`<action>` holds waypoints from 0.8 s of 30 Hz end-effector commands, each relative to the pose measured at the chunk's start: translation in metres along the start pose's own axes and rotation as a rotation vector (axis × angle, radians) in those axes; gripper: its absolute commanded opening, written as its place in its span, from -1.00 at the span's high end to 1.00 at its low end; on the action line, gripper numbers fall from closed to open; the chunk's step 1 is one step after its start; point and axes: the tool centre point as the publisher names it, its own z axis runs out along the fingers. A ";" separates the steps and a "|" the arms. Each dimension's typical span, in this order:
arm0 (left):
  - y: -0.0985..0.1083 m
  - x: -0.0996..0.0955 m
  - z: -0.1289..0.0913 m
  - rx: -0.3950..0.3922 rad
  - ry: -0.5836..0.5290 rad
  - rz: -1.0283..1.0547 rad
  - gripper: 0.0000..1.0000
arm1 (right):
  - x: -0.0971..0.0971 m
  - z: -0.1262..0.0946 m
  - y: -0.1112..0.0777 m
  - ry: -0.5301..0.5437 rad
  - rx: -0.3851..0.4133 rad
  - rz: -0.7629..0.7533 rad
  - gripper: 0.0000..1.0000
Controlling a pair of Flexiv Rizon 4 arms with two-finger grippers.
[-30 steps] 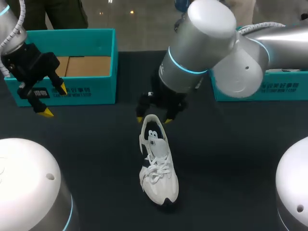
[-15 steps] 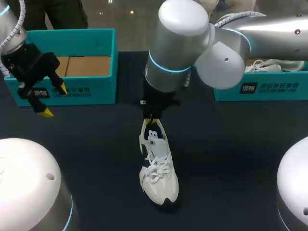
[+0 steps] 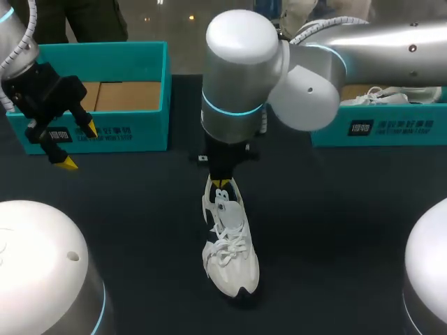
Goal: Take the shoe out of the shoebox, open the shoe tongue, remove and reinsert the insole, then place the shoe into the shoebox
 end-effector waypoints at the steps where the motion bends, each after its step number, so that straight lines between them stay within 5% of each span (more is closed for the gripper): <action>1: 0.000 0.001 0.000 -0.001 0.000 0.000 -1.00 | 0.004 0.016 0.002 -0.023 0.002 0.001 1.00; 24: 0.000 0.001 0.000 -0.001 0.000 0.000 -1.00 | -0.026 0.060 0.010 -0.051 -0.016 0.032 1.00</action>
